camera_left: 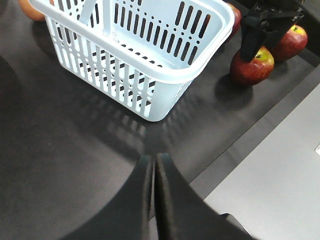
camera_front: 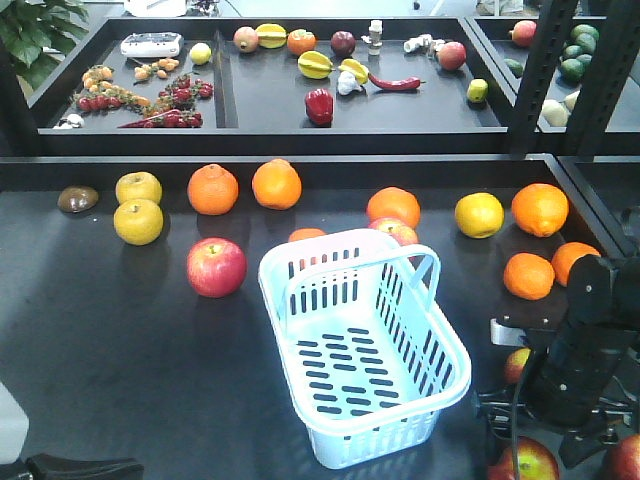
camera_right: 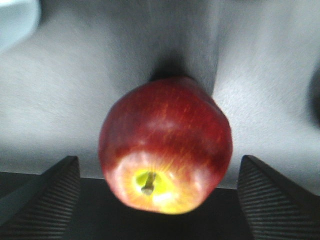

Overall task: Pick three apples into basket with both arms
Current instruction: 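Reach the right gripper down and grasp the red apple beside the basket, then carry the apple over the basket with the right gripper and release it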

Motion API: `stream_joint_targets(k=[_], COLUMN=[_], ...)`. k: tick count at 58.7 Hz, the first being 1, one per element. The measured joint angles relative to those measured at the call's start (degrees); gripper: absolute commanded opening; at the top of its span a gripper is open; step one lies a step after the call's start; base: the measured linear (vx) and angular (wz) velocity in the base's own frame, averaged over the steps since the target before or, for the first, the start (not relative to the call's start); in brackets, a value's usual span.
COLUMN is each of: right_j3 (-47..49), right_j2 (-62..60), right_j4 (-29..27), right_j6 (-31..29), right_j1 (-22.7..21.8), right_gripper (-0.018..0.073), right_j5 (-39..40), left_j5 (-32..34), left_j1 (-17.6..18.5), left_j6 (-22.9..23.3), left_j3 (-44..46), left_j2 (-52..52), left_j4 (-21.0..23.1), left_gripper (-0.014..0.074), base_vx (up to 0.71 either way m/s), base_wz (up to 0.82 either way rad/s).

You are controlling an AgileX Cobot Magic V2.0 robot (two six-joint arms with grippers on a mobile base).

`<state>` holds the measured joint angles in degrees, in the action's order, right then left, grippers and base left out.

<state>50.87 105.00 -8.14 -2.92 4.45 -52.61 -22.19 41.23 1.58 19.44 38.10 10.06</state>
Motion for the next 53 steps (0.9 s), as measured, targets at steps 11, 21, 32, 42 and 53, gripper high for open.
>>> stream_joint_targets(k=[11,21,32,42,53], right_j3=[-0.67,-5.46,-8.19,-9.13,-9.13], right_j2=[1.40,1.40,-0.14,-3.14,-12.88], right_j4=[-0.37,-1.24,-1.98,-0.84,2.59], right_j6=[0.00,-0.34,-0.45,-0.70,0.80], right_j1=[0.00,0.00,0.00,0.07,0.07], right_gripper=[0.0594,0.0491,0.0199,0.0001,-0.0004], right_j5=[1.61,6.77,11.09,11.55,8.24], left_j5=[0.00,0.00,0.00,0.00,0.00], left_j1=[0.00,0.00,0.00,0.00,0.00], left_j6=[0.02,0.02,0.02,0.02,0.02], left_j3=[0.00,0.00,0.00,0.00,0.00], left_j2=[0.00,0.00,0.00,0.00,0.00], left_j4=[0.00,0.00,0.05,0.05,0.10], left_gripper=[-0.0006,-0.0006,-0.0006,-0.0006,-0.0006], base_vx=[0.00,0.00,0.00,0.00,0.00], base_wz=[0.00,0.00,0.00,0.00,0.00])
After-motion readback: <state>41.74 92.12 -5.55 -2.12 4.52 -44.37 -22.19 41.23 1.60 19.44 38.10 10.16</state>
